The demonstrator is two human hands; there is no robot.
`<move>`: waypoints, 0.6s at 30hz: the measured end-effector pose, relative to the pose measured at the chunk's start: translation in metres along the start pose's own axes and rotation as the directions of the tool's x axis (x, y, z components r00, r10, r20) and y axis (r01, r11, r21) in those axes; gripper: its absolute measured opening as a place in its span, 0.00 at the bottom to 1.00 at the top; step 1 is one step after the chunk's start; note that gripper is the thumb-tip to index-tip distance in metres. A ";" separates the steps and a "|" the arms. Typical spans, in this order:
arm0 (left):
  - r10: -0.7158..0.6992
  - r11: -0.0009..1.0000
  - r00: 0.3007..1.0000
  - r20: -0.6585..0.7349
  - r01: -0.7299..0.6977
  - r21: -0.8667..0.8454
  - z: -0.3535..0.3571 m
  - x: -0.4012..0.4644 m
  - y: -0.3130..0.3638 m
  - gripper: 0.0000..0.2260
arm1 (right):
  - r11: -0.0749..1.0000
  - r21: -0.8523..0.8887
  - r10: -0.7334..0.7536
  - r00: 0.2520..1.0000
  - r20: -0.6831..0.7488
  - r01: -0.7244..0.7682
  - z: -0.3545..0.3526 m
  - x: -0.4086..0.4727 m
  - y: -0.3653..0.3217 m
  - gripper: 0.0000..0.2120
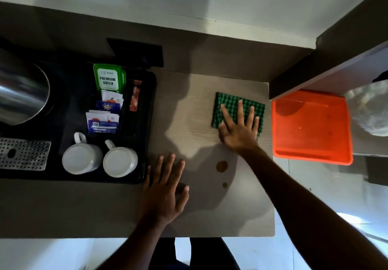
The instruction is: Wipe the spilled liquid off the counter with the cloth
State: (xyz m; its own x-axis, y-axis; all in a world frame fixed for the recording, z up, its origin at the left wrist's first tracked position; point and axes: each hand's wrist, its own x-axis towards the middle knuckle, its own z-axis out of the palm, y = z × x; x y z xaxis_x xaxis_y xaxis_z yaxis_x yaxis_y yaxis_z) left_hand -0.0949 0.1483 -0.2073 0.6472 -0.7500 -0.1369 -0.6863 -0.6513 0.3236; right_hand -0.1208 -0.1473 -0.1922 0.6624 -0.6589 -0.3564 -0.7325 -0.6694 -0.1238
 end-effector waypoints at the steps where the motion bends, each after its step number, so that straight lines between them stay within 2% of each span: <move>1: 0.003 1.000 1.000 -0.003 -0.003 0.001 0.000 0.000 0.000 0.33 | 0.997 0.044 0.071 0.997 -0.014 -0.070 -0.002 0.019 -0.007 0.29; 3: 0.007 1.000 1.000 -0.009 -0.007 -0.005 -0.001 0.002 0.000 0.33 | 0.990 0.094 0.103 0.995 0.008 -0.103 -0.004 0.041 -0.039 0.29; 4: 0.005 1.000 1.000 -0.011 -0.005 -0.007 -0.002 0.002 0.001 0.33 | 0.995 0.084 0.046 0.999 0.016 -0.047 -0.001 0.039 -0.055 0.29; 6: 0.003 1.000 1.000 -0.006 -0.004 -0.006 -0.004 0.002 0.002 0.32 | 0.987 0.001 -0.161 0.987 -0.001 0.161 0.010 0.006 -0.068 0.28; 8: 0.008 1.000 1.000 -0.012 -0.008 -0.003 -0.004 0.002 0.002 0.32 | 0.950 -0.104 -0.300 0.953 -0.036 0.295 0.020 -0.039 -0.040 0.28; 10: 0.007 1.000 0.999 -0.033 -0.007 -0.008 0.000 0.002 0.001 0.32 | 0.954 -0.128 -0.278 0.959 -0.049 0.270 0.013 -0.047 0.002 0.28; 12: 0.008 1.000 0.999 -0.042 -0.009 -0.025 0.003 0.001 0.001 0.33 | 0.994 -0.077 -0.085 0.995 -0.060 0.080 0.001 -0.018 0.018 0.29; 14: 0.003 1.000 0.999 -0.038 -0.004 -0.029 0.002 0.002 0.002 0.33 | 0.997 0.021 0.073 0.996 -0.057 -0.072 -0.005 0.016 -0.012 0.29; 15: -0.001 1.000 0.999 -0.032 0.000 -0.026 0.000 0.002 0.004 0.33 | 0.998 0.027 0.066 0.997 -0.034 -0.065 -0.003 0.018 -0.035 0.29; 18: -0.008 0.999 0.999 -0.039 0.007 -0.042 -0.006 0.001 0.005 0.33 | 0.981 -0.058 -0.186 0.981 -0.049 0.183 0.020 -0.035 -0.073 0.28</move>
State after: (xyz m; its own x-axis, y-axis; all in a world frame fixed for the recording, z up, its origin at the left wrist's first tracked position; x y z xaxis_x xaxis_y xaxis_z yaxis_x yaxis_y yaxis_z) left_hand -0.0958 0.1447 -0.2001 0.6654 -0.7394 -0.1027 -0.6676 -0.6509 0.3615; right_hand -0.0935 -0.0683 -0.1889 0.7941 -0.5385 -0.2817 -0.5882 -0.7977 -0.1333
